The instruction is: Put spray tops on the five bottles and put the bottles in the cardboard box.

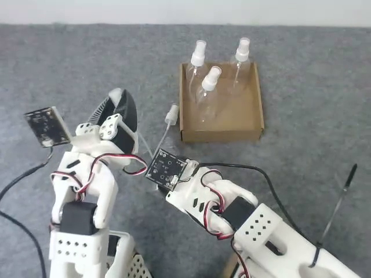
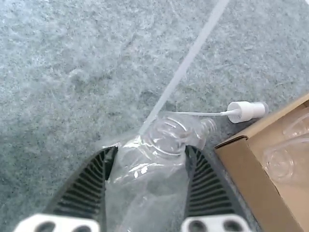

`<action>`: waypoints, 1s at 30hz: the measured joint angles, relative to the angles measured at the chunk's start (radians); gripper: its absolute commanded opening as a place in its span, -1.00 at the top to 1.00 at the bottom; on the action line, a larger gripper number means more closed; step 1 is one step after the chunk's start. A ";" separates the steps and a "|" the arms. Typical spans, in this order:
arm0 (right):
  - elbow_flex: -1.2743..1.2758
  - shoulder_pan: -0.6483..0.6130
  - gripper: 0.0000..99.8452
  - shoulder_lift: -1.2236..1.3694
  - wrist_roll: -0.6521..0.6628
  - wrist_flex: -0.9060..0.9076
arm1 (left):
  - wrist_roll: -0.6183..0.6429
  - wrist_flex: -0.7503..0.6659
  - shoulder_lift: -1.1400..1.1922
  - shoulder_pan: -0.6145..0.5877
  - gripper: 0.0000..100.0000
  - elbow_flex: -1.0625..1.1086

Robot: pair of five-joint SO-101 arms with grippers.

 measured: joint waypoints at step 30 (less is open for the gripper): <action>0.000 0.000 0.99 0.000 0.000 0.000 | -0.018 -0.034 0.006 0.080 0.98 0.000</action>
